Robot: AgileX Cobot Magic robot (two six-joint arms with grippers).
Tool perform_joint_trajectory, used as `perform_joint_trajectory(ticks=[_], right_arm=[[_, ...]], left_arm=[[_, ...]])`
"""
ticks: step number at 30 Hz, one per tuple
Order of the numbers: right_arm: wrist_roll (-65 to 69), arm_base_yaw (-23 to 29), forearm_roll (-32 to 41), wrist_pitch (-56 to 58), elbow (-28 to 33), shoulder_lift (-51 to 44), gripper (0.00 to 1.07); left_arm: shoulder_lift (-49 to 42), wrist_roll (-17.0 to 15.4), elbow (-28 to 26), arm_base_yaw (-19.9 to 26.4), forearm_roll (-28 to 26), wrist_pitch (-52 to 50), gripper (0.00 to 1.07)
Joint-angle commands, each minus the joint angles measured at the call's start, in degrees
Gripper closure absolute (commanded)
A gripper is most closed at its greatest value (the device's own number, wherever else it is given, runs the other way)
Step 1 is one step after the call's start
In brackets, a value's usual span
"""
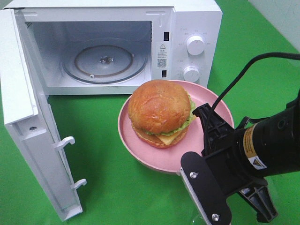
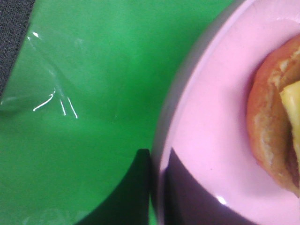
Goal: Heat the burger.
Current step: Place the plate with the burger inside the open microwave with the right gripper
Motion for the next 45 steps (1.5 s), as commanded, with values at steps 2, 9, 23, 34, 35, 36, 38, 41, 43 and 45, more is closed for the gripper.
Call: perform_joint_trajectory(ticks=[2, 9, 23, 34, 35, 36, 38, 41, 43, 45], right_arm=[[-10.49, -2.92, 5.73, -2.29, -2.06, -0.57, 1.07], [-22.12, -7.22, 13.06, -2.23, -3.44, -0.40, 1.07], [-39.36, -12.38, 26.30, -1.72, -3.44, -0.46, 1.07], [-36.90, -12.38, 25.55, -2.01, -3.55, -0.40, 1.07], [-35.35, -12.38, 23.78, -2.01, -4.24, 0.17, 1.07], [-32.77, -12.38, 21.89, -1.66, -5.39, 1.03, 1.07], [-29.79, -12.38, 20.51, -0.80, -7.16, 2.58, 1.07], [-27.16, -12.38, 19.02, -0.46, -9.05, 4.87, 1.07], [-26.99, -12.32, 18.91, -0.46, -10.08, 5.84, 1.07], [-26.99, -12.26, 18.96, -0.46, -10.49, 6.25, 1.07]], left_arm=[[-1.26, -0.29, 0.17, -0.40, -0.06, -0.80, 0.09], [-1.26, -0.29, 0.17, -0.40, -0.06, -0.80, 0.09], [-1.26, -0.29, 0.17, -0.40, -0.06, -0.80, 0.09], [-1.26, -0.29, 0.17, -0.40, -0.06, -0.80, 0.09], [-1.26, -0.29, 0.17, -0.40, -0.06, -0.80, 0.09], [-1.26, -0.29, 0.17, -0.40, -0.06, -0.80, 0.09], [-1.26, -0.29, 0.17, -0.40, -0.06, -0.80, 0.09], [-1.26, -0.29, 0.17, -0.40, -0.06, -0.80, 0.09], [-1.26, -0.29, 0.17, -0.40, -0.06, -0.80, 0.09], [-1.26, -0.29, 0.17, -0.40, -0.06, -0.80, 0.09]])
